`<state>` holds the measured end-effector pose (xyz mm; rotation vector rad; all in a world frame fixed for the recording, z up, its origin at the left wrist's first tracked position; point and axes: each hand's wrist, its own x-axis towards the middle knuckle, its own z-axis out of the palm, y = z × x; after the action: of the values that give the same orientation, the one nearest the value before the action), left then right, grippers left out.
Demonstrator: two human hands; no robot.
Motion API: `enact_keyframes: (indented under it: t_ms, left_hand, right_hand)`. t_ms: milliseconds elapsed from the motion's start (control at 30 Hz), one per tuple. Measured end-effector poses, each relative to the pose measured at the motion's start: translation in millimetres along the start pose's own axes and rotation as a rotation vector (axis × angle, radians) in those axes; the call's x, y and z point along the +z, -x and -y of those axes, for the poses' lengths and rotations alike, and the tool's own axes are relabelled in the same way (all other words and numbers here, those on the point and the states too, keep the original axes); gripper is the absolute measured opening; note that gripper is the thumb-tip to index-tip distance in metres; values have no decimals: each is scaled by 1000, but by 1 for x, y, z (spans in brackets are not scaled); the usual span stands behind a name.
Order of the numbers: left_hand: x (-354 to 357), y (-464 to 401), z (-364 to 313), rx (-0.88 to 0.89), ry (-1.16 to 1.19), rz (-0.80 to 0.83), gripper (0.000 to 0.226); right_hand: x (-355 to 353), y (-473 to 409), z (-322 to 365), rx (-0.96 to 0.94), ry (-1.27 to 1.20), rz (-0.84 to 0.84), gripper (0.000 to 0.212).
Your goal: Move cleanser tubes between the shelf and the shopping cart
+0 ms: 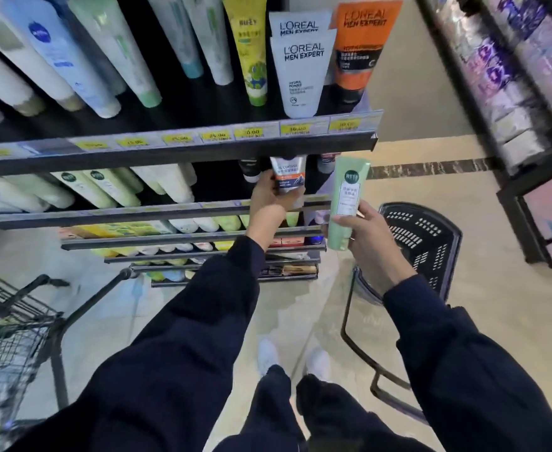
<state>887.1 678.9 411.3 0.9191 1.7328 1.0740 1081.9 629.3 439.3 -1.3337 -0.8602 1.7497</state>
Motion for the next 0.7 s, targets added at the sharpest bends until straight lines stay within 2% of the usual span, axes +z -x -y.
enact_keyframes:
  t_ms: [133,367,700]
  left_hand:
    - [7,-14,-1,53,42,-28,46]
    - [11,-31,17,207,26,-60,50]
    - [16,-47,22,287,-295,-33,63]
  right_hand:
    - [-5,-9,-4,-4,29,26,44]
    - [-11,-17,-19,-9,68,59,47]
    - [-22,-13,-33,17,122,34,41]
